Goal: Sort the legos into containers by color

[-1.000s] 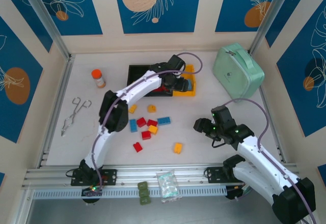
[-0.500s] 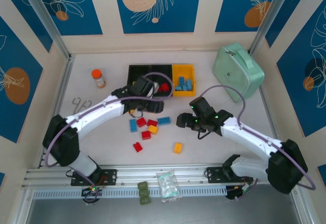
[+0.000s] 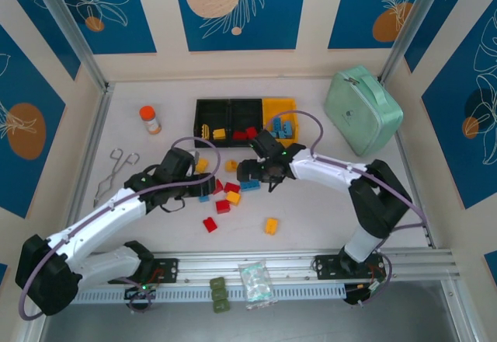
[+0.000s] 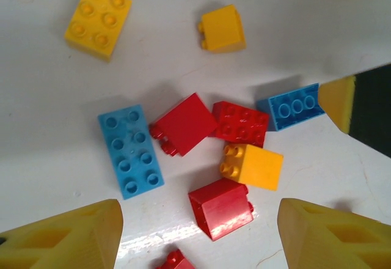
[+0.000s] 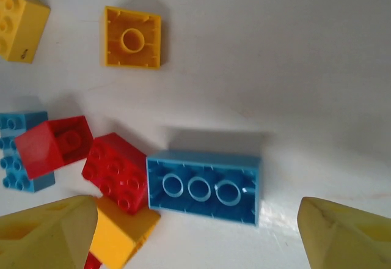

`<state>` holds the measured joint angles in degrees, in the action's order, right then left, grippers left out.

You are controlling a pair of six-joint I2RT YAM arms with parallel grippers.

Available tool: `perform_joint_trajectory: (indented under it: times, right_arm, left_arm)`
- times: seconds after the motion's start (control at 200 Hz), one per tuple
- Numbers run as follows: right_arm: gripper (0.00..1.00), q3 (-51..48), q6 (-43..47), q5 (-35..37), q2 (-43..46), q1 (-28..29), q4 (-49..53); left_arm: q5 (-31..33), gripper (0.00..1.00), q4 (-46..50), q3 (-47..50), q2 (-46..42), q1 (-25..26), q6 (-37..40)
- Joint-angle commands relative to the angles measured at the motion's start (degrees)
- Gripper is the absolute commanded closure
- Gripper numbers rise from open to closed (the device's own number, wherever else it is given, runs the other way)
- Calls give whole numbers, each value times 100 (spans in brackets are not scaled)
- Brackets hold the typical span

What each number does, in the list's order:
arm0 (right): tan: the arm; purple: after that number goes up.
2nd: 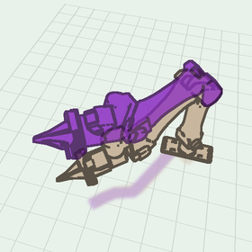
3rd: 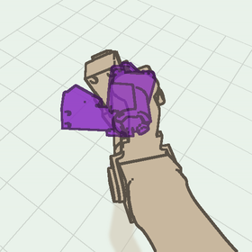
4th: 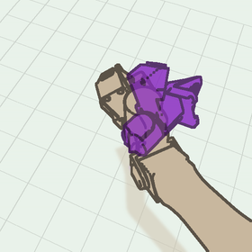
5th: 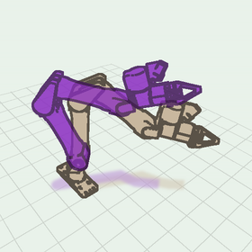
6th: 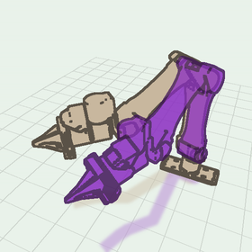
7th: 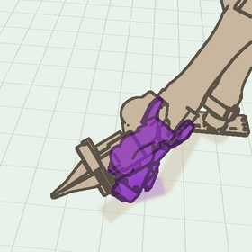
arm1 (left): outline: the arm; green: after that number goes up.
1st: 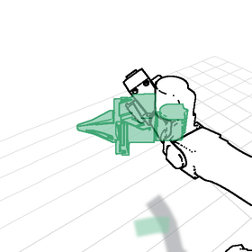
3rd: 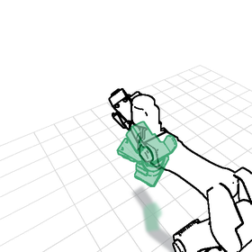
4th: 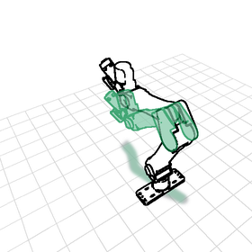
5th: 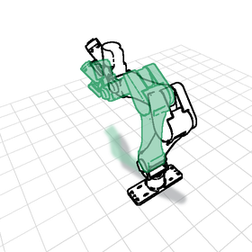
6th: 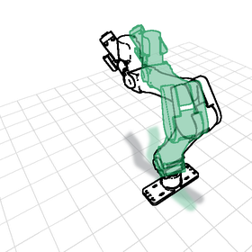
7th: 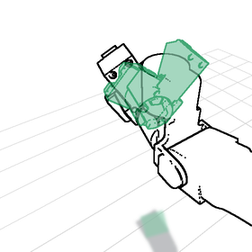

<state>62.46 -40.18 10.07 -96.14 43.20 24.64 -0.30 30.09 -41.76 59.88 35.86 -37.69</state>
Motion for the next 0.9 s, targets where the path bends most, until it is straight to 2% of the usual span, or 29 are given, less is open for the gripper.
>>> perform_joint_trajectory:
  times: [0.0,0.37,0.66,0.89]
  right_arm:
    - [15,336,187,-104,-379,39,162]
    - [18,672,145,-168,-1133,83,445]
    - [26,380,-9,129,-1046,-85,650]
    - [25,103,-69,417,-797,-198,829]
  left_arm:
    - [84,32,164,162,-139,-87,-168]
    - [-51,32,-45,254,19,-149,-220]
    - [-155,32,-246,344,147,-154,-318]
    - [-269,32,-437,366,313,-149,-391]
